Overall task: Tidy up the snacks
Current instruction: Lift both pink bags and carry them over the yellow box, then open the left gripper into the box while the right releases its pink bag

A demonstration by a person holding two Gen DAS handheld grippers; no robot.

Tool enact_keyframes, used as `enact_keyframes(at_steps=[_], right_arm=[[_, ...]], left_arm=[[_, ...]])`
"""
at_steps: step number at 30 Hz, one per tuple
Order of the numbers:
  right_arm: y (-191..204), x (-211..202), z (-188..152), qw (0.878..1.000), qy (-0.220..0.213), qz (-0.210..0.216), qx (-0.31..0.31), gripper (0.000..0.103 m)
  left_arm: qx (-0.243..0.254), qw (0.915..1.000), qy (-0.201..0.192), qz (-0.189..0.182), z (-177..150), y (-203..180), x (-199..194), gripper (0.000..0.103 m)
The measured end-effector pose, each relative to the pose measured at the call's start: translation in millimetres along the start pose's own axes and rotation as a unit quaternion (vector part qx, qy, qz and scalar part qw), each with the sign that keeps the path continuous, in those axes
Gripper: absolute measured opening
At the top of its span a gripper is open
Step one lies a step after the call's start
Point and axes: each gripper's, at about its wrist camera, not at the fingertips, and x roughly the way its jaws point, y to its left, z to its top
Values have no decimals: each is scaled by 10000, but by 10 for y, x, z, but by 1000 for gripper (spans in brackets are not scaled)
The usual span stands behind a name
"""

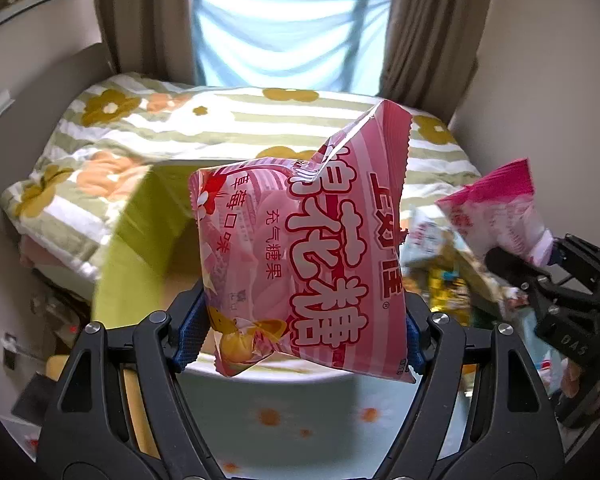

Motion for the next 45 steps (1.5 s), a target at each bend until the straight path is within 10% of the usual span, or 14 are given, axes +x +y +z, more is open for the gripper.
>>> enact_keyframes(at_steps=[12,28,34,45], right_arm=[[785,860,268,9985,374,161,356,37],[917,1491,-54,9882,1324,128,762,38],[887,1585,-78,9855,1427,222,896,37],[864,1557,-69,9838,1529,212,909,38]], left_arm=[[192,9979,621,69,78,1093,619,74],[874,9810,1732,-30,-219,1100,1439,74],[759,9798,1838,-201,-205,1134,1511,99],[694,9781,1962,-82,-296,1271,1429,101]])
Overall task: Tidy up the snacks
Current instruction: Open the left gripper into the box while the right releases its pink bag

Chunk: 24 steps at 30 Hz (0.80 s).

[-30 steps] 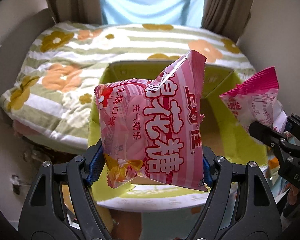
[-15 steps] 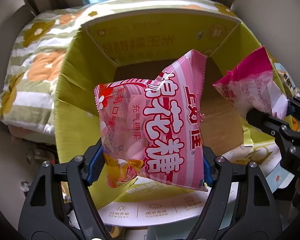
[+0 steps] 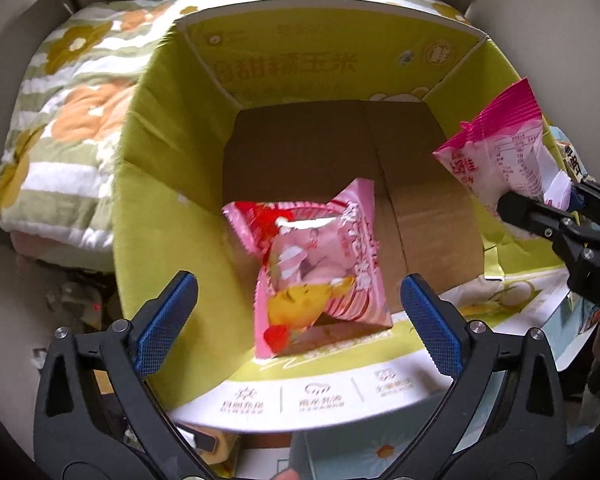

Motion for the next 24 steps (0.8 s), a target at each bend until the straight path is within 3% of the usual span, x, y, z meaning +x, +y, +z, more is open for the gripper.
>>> enact_keyframes(at_steps=[7,11,12,24], right_arm=[[24,64,-9,9998,178,2,23,41],[44,4,-28,10000,40,-27,5,81],[47,-13,-28,10000,15,24,11,85],[125,-301,-163,9996,-270,-37,43,85]], left_arm=[[-108,9999,-124,41,-95,-19,-100,101],[-175,9996,-218,9,-142,-21,-184,101],[-182,9995,-251,16,-164,-23,-216,101],[-305,9980,-547,56,-396,-26,-544,101]])
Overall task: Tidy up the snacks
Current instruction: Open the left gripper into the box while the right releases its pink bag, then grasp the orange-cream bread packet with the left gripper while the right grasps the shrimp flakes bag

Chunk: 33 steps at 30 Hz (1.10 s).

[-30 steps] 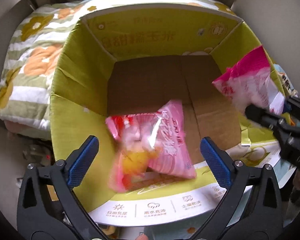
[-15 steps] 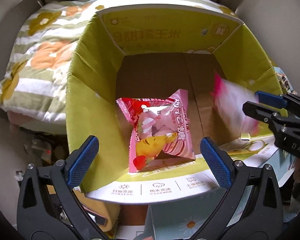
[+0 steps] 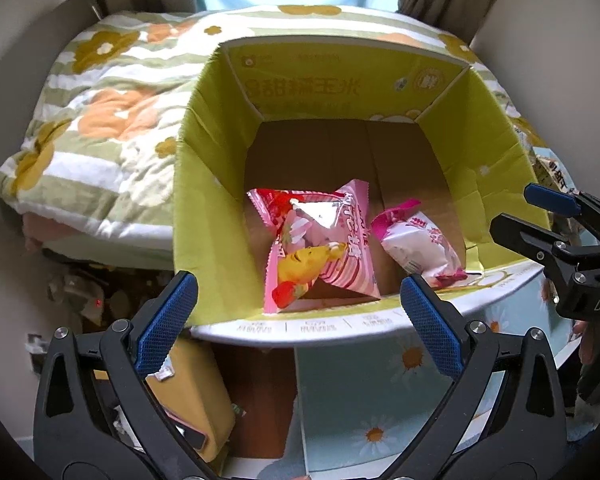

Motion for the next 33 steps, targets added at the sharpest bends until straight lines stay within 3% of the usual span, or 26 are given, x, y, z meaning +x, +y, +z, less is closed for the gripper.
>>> enact_keyframes(at_steps=[8,11,13,19,27,33], right_arm=[[19,-290,-146,9993,-321,4,193,86],[12,-417,-230,9983,-503,-225,201,102],[-8,-510,-280,9970,-643,-354,264,102],[-307,-826,-521,9926,-778,-563,747,102],[-933,-1422,-955,9799,-1157,-1100,1197,102],[-1595,-1833,-1422,9686,-1184,-1469,1617,102]], left_arm=[[155,9992,-331,-135,-139,-105,-284,101],[260,9984,-393,-327,-161,-204,-297,101],[377,9970,-418,-527,-172,-303,-313,101],[713,9937,-539,-674,-185,-617,-383,101],[1221,9857,-729,-904,-246,-1354,-503,101],[1616,9792,-548,-1100,-385,-2191,-414,101]])
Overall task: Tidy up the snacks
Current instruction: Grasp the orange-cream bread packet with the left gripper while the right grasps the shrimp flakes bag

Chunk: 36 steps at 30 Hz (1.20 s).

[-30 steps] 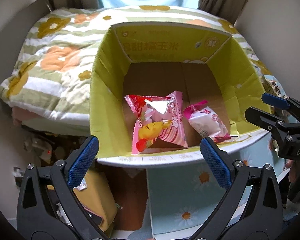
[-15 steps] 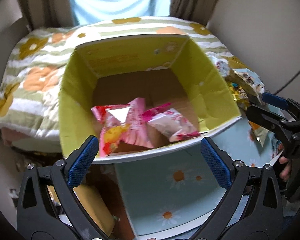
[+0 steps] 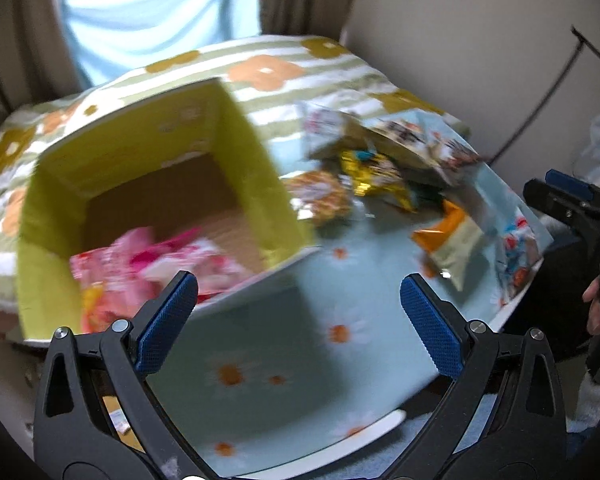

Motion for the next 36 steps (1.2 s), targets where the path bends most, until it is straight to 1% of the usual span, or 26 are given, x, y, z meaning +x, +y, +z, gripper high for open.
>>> enact_keyframes(at_steps=[3,7,10,14,17,20,23,27,28,30,32,36], right_arm=[[-387,-84,-138,9998,74,-100,147,102],[-858,-135,-337,9995,211,-180,159,102],[-1147,-86,-470,9981,580,-174,74,102],[-1392,0,-636,9958,889,-199,-51,102],[-1501,109,-763,9947,1011,-137,-128,102],[-1564,243,-847,9938,1113,-29,15,103],[-1575,387,-934,9928,1197,-35,18,102],[-1547,585,-1019,9905,1332,-258,-217,102],[-1545,644,-1039,9895,1389,-302,-244,102],[-1549,742,-1060,9880,1498,-278,-261,102],[-1551,829,-1060,9869,1547,-323,-321,102],[-1570,962,-1022,9863,1602,-244,-320,102]], left_arm=[[221,9995,141,-186,53,-469,201,101],[386,9984,267,-315,118,-962,425,101],[544,9973,370,-324,146,-1304,592,101],[740,9955,523,-296,162,-1623,777,101],[901,9932,692,-261,182,-1779,945,101],[1122,9893,876,-328,226,-1924,1114,101],[1450,9836,1023,-332,275,-2050,1333,101],[1876,9733,1254,-423,295,-2182,1647,100],[2000,9694,1347,-454,293,-2210,1747,100],[2106,9648,1477,-540,296,-2228,1885,99],[2139,9621,1573,-628,303,-2228,1996,99],[2220,9561,1761,-744,311,-2233,2178,97]])
